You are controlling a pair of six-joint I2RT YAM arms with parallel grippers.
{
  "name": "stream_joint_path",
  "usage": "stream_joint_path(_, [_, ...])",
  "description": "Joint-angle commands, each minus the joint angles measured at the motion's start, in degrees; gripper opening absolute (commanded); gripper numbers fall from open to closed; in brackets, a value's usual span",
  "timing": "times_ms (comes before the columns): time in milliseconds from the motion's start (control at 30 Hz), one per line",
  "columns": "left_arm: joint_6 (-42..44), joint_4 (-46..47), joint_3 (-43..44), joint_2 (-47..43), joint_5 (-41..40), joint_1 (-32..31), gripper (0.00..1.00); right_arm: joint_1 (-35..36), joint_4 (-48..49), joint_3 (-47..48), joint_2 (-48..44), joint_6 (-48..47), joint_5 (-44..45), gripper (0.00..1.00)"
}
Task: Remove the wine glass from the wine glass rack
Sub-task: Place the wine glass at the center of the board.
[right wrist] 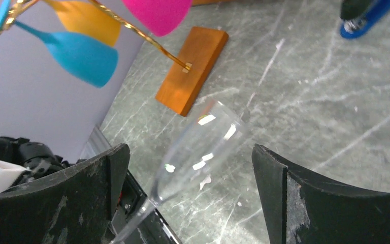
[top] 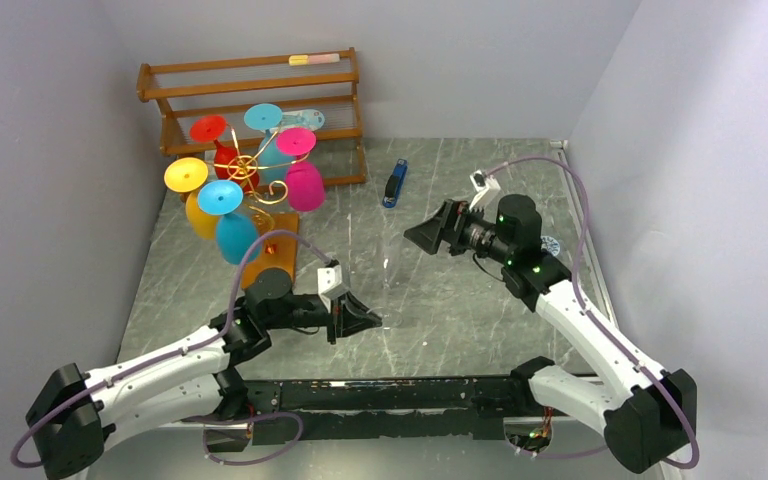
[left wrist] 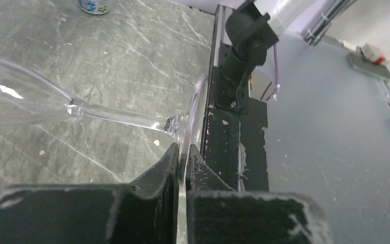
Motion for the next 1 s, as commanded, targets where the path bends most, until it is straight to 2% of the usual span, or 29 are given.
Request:
stream_joint_path(0, [10.4, -3.0, 3.9, 2.2, 7.5, 0.3, 0.07, -0.1, -3.6, 6.8, 2.6, -8.8, -8.5, 0.95])
stream_joint_path(200, [23.8, -15.7, 10.2, 5.9, 14.6, 0.3, 0.05, -0.6, -11.1, 13.4, 9.4, -13.9, -12.1, 0.92])
stream_joint_path(333, [34.4, -21.8, 11.5, 2.5, 16.5, 0.2, 0.05, -1.4, -11.4, 14.4, 10.2, -13.6, -12.7, 0.9])
stream_joint_path(433, [39.7, -25.6, 11.5, -0.8, 15.9, 0.2, 0.05, -2.2, -14.7, 17.3, 12.4, -14.8, -18.0, 0.86])
stream_joint_path(533, [41.8, -27.0, 11.2, -2.1, 14.1, 0.2, 0.05, -2.4, -15.3, 18.6, 13.5, -13.3, -20.3, 0.82])
stream_joint_path(700, [44.8, -29.4, 12.1, -2.0, 13.5, 0.3, 0.05, -2.4, -13.2, 18.4, 13.5, -11.4, -28.8, 0.74])
stream_joint_path(767, [46.3, -31.1, 12.7, -1.9, 12.7, 0.3, 0.05, -2.4, -15.7, 19.4, 13.6, -12.9, -29.1, 0.72])
stream_joint_path(900, [48.9, -34.1, 13.9, -2.0, 12.2, 0.3, 0.05, -2.4, -28.5, 24.3, 15.3, -20.0, -27.5, 0.71])
stream_joint_path(967, [49.1, -34.8, 14.4, -1.9, 11.9, 0.2, 0.05, -2.4, -30.5, 25.2, 16.1, -20.3, -27.1, 0.68])
